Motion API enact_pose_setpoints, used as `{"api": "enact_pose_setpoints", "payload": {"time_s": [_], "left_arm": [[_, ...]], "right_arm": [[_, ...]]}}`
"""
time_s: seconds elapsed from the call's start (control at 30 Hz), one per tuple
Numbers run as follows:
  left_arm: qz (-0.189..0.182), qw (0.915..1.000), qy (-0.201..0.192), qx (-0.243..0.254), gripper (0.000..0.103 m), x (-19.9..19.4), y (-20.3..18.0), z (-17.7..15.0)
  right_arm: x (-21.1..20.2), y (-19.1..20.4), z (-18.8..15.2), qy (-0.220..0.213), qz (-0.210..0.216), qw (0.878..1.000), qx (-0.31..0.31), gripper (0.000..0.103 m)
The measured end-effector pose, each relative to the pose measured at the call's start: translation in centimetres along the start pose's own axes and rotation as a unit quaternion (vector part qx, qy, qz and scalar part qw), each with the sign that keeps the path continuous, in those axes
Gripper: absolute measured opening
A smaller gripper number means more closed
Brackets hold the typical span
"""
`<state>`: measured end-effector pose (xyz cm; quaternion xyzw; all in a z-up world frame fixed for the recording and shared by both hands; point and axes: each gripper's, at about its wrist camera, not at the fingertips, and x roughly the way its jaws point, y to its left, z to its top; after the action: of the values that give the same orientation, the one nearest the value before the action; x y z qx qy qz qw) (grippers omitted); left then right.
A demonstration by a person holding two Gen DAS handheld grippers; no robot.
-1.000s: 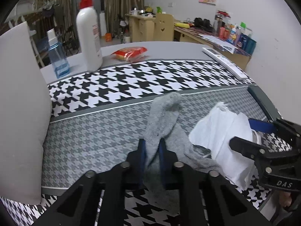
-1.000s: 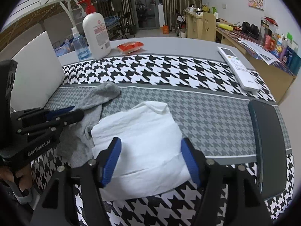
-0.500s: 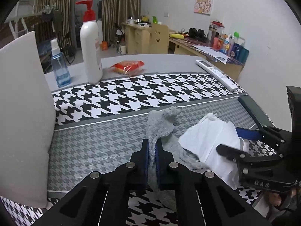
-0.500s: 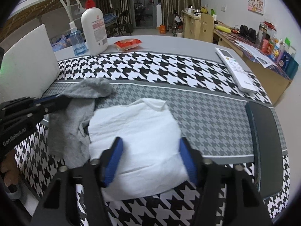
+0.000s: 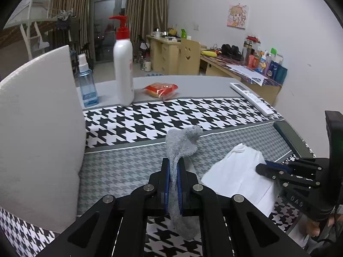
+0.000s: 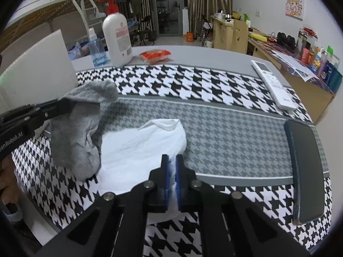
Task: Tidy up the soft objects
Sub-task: 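Carry the grey sock over the foam box with the left gripper while the right carries the tissue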
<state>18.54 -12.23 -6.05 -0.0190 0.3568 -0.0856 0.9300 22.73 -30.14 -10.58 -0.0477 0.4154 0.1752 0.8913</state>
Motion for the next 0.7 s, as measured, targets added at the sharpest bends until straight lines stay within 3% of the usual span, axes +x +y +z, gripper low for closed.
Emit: {"api": "enact_pose_setpoints", "payload": {"time_s": [0.7], "left_arm": [[0.017,0.9982,-0.056,0.017,0.006,-4.6,0.7,1.1]], "right_arm": [[-5.2,1.2,2.6,-0.085,0.012,0.996,0.007,0.008]]}}
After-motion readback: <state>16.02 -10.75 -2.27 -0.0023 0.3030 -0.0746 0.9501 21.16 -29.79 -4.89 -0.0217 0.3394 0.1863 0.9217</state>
